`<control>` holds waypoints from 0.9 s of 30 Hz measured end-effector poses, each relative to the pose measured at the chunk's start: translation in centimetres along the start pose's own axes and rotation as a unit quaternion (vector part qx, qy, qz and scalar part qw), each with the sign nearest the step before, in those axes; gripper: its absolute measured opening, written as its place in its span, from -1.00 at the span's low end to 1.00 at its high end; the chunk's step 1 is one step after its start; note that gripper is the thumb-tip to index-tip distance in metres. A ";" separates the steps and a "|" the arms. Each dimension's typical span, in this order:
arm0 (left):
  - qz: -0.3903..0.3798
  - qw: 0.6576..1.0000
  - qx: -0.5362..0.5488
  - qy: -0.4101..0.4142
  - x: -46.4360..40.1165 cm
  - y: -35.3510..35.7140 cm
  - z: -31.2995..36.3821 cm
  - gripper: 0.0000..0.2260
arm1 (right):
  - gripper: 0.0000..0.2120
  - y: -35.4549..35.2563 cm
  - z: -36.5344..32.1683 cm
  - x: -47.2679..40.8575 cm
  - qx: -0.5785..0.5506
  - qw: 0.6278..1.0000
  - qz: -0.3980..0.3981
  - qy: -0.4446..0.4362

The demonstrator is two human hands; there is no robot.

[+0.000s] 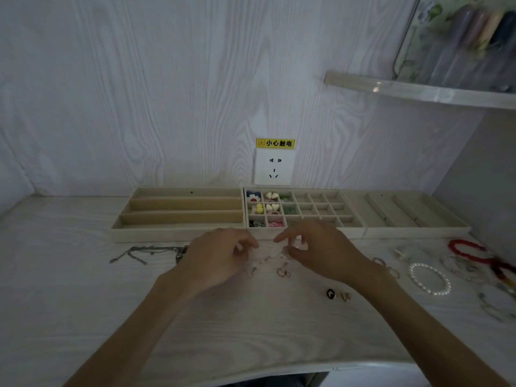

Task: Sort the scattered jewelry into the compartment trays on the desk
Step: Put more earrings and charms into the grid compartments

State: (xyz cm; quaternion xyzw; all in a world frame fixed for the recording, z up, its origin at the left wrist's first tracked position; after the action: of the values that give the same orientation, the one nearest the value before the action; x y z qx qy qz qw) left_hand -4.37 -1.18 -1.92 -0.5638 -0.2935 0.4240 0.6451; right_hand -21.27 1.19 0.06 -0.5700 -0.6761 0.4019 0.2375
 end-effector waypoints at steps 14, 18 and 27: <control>-0.029 0.999 0.040 -0.003 -0.4 0.2 0.0 -0.82 | -0.89 1.7 -2.0 -1.4 0.000 0.996 -0.009 -0.087; 0.037 0.997 0.068 0.003 -0.6 -0.3 0.4 -0.89 | -0.96 0.1 -1.3 -1.3 -0.142 0.989 0.044 -0.017; 0.006 0.989 0.134 0.067 -7.5 -3.7 3.4 -0.73 | -0.84 -6.0 1.8 -2.2 -0.475 0.864 0.120 0.113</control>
State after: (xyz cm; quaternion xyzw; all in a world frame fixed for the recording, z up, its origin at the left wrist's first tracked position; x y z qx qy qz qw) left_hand -10.03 -6.15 3.06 -0.5012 -0.1866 0.4245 0.7306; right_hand -25.65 -1.59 4.18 -0.7324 -0.6798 -0.0097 -0.0376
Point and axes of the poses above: each hand's wrist, its own x-axis away from the middle knuckle, its own y-axis out of the palm, z = x × y, the point moved 5 cm from there along -x, towards the middle knuckle, and after that the axes turned 15 degrees about -x, right-handed, at the moved point
